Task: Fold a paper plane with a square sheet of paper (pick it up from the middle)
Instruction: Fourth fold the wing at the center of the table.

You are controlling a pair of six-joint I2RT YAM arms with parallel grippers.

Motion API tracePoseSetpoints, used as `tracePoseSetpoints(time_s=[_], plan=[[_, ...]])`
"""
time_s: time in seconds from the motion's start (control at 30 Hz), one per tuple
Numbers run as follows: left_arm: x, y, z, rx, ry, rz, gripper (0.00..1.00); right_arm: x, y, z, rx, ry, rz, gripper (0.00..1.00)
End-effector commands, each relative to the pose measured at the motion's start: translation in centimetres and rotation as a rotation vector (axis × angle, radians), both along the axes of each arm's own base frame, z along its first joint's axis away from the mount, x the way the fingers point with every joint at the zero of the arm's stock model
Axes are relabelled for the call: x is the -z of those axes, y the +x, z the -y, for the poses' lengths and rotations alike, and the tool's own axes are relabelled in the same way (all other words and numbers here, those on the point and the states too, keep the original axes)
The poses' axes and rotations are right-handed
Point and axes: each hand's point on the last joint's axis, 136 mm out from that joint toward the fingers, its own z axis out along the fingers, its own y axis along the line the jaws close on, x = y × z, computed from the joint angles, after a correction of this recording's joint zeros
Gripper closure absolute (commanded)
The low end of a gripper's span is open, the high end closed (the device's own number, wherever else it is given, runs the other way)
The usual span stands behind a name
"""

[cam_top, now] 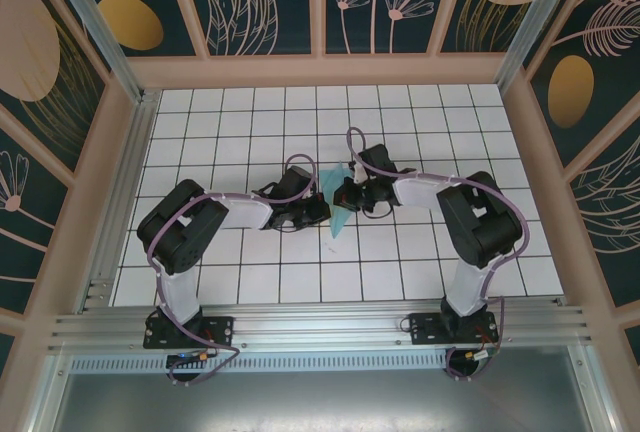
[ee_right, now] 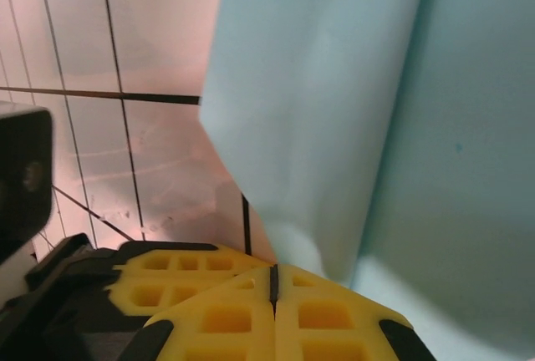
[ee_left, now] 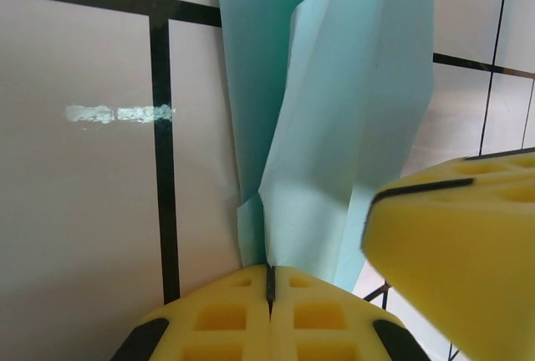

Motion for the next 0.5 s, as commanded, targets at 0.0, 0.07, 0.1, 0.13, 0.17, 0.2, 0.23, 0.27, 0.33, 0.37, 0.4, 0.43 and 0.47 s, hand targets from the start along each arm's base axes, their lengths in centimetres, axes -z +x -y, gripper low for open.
tracePoseSetpoints(time_s=[0.0, 0.07, 0.1, 0.13, 0.17, 0.2, 0.23, 0.27, 0.33, 0.37, 0.4, 0.43, 0.47], plan=[[3.6, -1.1, -2.2, -0.016, 0.124, -0.074, 1.00, 0.9, -0.8, -0.2, -0.012, 0.011, -0.041, 0.98], [3.7, -1.1, -2.3, -0.018, 0.126, -0.076, 1.00, 1.2, -0.9, -0.2, -0.011, 0.007, -0.048, 0.99], [3.7, -1.1, -2.2, -0.018, 0.125, -0.075, 1.00, 1.2, -0.9, -0.1, -0.012, 0.005, -0.049, 0.99], [3.7, -1.1, -2.2, -0.017, 0.125, -0.076, 1.00, 1.5, -1.0, -0.1, -0.012, 0.001, -0.052, 0.98], [3.7, -1.1, -2.2, -0.018, 0.125, -0.076, 1.00, 1.6, -1.0, 0.0, -0.011, -0.003, -0.055, 0.99], [3.7, -1.1, -2.2, -0.018, 0.126, -0.076, 1.00, 1.8, -1.1, 0.0, -0.011, -0.009, -0.060, 0.99], [3.8, -1.1, -2.2, -0.018, 0.127, -0.077, 1.00, 2.1, -1.1, 0.1, -0.009, -0.013, -0.067, 0.99], [3.8, -1.2, -2.3, -0.019, 0.127, -0.078, 1.00, 2.2, -1.2, 0.2, -0.008, -0.018, -0.071, 0.99], [3.8, -1.1, -2.3, -0.020, 0.128, -0.077, 1.00, 2.5, -1.2, 0.3, -0.004, -0.021, -0.075, 0.99], [3.7, -1.1, -2.3, -0.022, 0.127, -0.077, 1.00, 2.5, -1.3, 0.3, -0.004, -0.021, -0.076, 0.98], [3.8, -1.2, -2.3, -0.019, 0.128, -0.078, 1.00, 2.7, -1.3, 0.3, -0.003, -0.022, -0.079, 0.99], [3.8, -1.1, -2.3, -0.021, 0.129, -0.078, 1.00, 2.7, -1.3, 0.3, -0.004, -0.021, -0.079, 0.98], [3.7, -1.1, -2.3, -0.020, 0.128, -0.077, 1.00, 2.9, -1.4, 0.3, -0.004, -0.021, -0.081, 0.98]])
